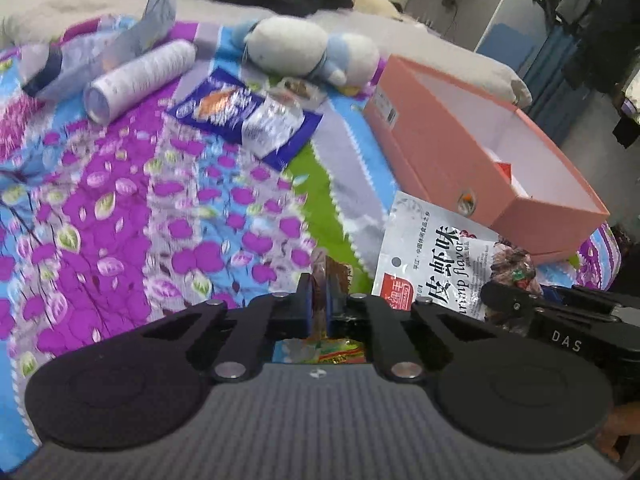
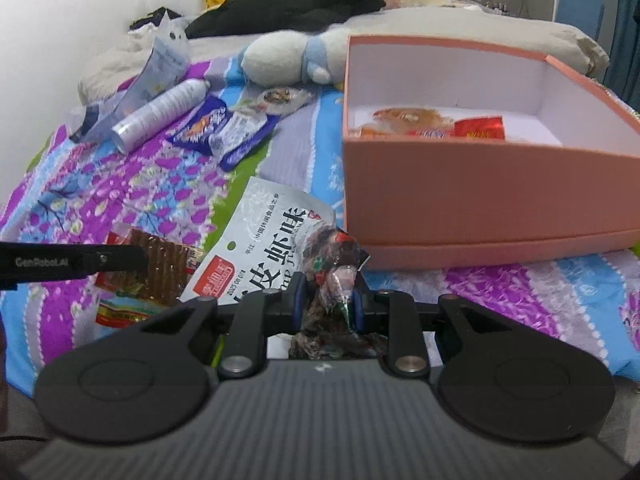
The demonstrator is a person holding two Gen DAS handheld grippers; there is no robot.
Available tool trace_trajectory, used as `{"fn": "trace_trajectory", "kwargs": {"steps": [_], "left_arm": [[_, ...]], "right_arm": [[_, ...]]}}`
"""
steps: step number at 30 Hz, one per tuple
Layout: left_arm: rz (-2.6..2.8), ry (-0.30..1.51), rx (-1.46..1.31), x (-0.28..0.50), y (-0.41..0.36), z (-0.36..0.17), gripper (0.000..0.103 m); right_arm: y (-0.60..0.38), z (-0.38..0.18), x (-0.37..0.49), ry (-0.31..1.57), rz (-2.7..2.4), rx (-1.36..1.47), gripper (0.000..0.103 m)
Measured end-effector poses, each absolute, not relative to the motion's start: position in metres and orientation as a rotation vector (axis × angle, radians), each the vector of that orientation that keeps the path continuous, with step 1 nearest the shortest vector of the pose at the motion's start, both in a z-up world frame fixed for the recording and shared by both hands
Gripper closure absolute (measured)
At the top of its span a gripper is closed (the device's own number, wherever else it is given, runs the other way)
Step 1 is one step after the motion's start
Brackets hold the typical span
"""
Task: Organize snacks
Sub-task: 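Lift both held packs and carry them over the pink box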
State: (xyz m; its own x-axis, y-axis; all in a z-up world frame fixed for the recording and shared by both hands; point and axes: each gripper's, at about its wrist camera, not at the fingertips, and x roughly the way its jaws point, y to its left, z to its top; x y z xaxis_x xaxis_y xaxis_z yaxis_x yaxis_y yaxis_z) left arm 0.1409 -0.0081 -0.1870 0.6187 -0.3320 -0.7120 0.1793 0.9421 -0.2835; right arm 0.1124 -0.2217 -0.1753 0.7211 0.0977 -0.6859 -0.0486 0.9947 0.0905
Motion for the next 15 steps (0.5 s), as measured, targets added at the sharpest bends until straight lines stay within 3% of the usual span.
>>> {"fn": "trace_trajectory", "kwargs": {"steps": [15], "left_arm": [[-0.285,0.774,-0.193,0.13,-0.012,-0.123,0.096]], "right_arm": [[-0.232,-0.109,0.092,0.687,0.056,0.126,0.077]]}}
